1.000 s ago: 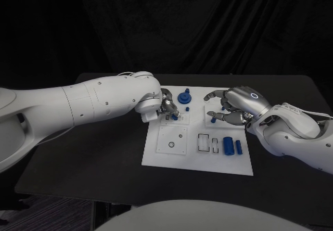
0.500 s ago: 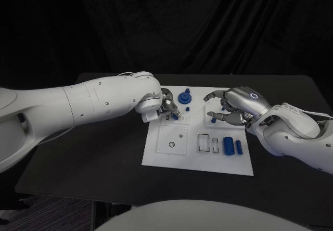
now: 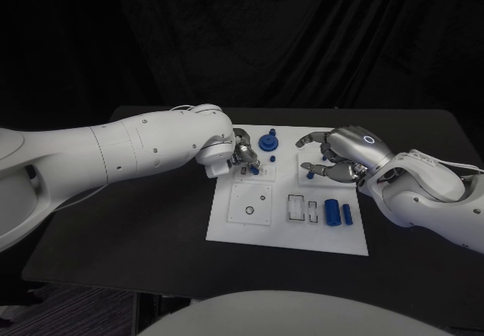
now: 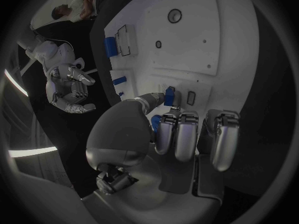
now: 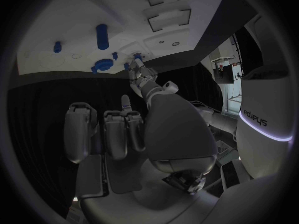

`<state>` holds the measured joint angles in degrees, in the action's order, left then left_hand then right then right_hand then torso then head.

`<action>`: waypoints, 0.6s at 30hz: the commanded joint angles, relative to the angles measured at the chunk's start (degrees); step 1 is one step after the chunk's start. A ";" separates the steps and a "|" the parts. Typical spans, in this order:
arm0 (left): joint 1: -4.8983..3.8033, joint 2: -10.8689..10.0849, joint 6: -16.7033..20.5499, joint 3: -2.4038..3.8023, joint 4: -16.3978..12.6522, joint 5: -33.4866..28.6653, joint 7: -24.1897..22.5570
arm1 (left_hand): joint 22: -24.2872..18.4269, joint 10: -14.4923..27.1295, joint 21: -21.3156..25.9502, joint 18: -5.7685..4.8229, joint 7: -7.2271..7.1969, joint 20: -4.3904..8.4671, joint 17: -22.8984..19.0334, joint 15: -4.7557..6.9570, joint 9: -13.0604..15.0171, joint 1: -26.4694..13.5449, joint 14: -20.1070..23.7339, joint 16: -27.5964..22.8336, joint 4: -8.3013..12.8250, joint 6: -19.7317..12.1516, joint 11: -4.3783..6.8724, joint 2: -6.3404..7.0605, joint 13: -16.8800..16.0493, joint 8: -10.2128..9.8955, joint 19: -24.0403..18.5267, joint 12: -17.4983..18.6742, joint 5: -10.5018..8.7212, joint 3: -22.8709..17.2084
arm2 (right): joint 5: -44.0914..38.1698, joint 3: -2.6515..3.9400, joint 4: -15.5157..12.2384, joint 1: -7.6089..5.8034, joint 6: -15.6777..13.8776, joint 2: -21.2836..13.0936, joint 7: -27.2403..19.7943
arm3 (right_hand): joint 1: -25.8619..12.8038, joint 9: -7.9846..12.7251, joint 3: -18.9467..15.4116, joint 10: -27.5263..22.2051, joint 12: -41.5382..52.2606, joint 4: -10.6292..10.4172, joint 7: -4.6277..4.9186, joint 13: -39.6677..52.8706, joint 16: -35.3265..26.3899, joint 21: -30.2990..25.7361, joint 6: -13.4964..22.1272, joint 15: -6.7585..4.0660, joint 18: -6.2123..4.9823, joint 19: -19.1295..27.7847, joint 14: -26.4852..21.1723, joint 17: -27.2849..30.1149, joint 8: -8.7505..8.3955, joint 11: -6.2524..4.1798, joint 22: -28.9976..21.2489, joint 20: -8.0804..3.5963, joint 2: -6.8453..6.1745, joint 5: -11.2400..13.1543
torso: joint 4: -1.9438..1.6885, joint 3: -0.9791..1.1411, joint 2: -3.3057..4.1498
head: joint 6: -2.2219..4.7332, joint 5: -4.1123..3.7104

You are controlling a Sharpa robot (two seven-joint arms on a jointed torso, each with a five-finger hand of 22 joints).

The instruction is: Assemble the parts on the task board

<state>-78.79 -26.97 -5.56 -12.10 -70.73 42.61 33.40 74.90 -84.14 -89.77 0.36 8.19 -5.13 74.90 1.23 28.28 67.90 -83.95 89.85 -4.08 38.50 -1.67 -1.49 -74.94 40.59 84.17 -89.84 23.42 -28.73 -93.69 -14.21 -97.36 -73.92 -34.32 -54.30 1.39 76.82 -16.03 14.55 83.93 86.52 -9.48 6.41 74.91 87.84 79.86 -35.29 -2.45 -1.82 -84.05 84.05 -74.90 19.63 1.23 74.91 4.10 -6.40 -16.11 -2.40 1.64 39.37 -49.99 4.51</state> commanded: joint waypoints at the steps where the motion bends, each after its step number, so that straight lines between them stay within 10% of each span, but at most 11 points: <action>1: 0.27 -0.15 -0.22 -0.04 0.11 0.03 -0.18 | 15.10 -5.86 -0.23 -0.36 -2.08 -0.01 15.10 0.00 -0.14 0.10 -6.05 0.15 3.77 2.00 -0.02 -0.37 -15.06 0.05 5.83 -0.16 -0.61 -3.31 | -0.28 0.04 -0.06 -0.06 0.32 -0.05 1.10 | 0.03 0.05 0.06 1.57 -0.20 -0.42 0.06 10.03 -0.14 -0.39 -0.39 -0.19 -0.91 0.07 4.90 -12.22 0.06 -0.34 11.40 -0.31 0.35 -0.15 | 0.06 0.00 0.01 | -0.01 0.10; 7: 0.32 -0.29 -0.28 -0.04 0.10 0.03 -0.11 | 15.10 -5.86 -0.23 -0.36 -2.42 0.05 15.10 0.10 -0.15 -0.21 -6.05 0.15 3.31 2.21 0.18 -0.47 -15.06 0.63 5.83 -0.16 -4.31 -1.44 | -0.28 0.04 -0.03 -0.05 0.37 0.02 1.10 | 0.05 0.11 0.07 1.51 -0.27 -0.43 0.06 9.94 -0.29 -0.54 -0.43 -0.20 -0.94 0.15 4.83 -12.04 0.06 -0.35 11.35 -0.32 0.32 -0.16 | 0.02 0.01 0.03 | -0.01 0.12; 18: 0.41 -0.33 -0.64 -0.04 -0.02 0.03 -0.17 | 15.06 -5.86 -0.14 -0.33 -2.40 0.12 15.10 0.14 -0.29 -1.02 -6.05 0.15 2.25 1.38 0.18 -0.39 -15.06 0.20 5.77 -0.16 -4.59 -0.09 | -0.28 0.04 0.00 -0.05 0.45 0.04 1.13 | 0.07 0.18 0.08 1.41 -0.38 -0.44 0.05 9.80 -0.38 -0.65 -0.47 -0.21 -0.97 0.20 4.80 -11.94 0.06 -0.36 11.31 -0.33 0.30 -0.16 | 0.00 -0.01 0.03 | -0.01 0.20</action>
<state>-78.73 -27.30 -5.61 -12.04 -70.73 42.60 33.41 74.91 -84.14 -89.77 0.36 7.76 -5.13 74.91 1.22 28.13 67.50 -83.95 89.85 -1.95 38.10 -1.67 -2.02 -74.94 41.15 84.17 -89.84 19.11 -28.96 -93.69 -14.21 -97.33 -73.92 -34.09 -54.26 1.49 76.82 -15.89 14.71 83.93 86.52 -9.64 6.41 74.91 87.84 79.52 -35.29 -2.45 -1.81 -84.05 84.05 -74.90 19.63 1.23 74.90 4.10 -6.40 -16.11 -2.40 1.64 39.39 -49.99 4.66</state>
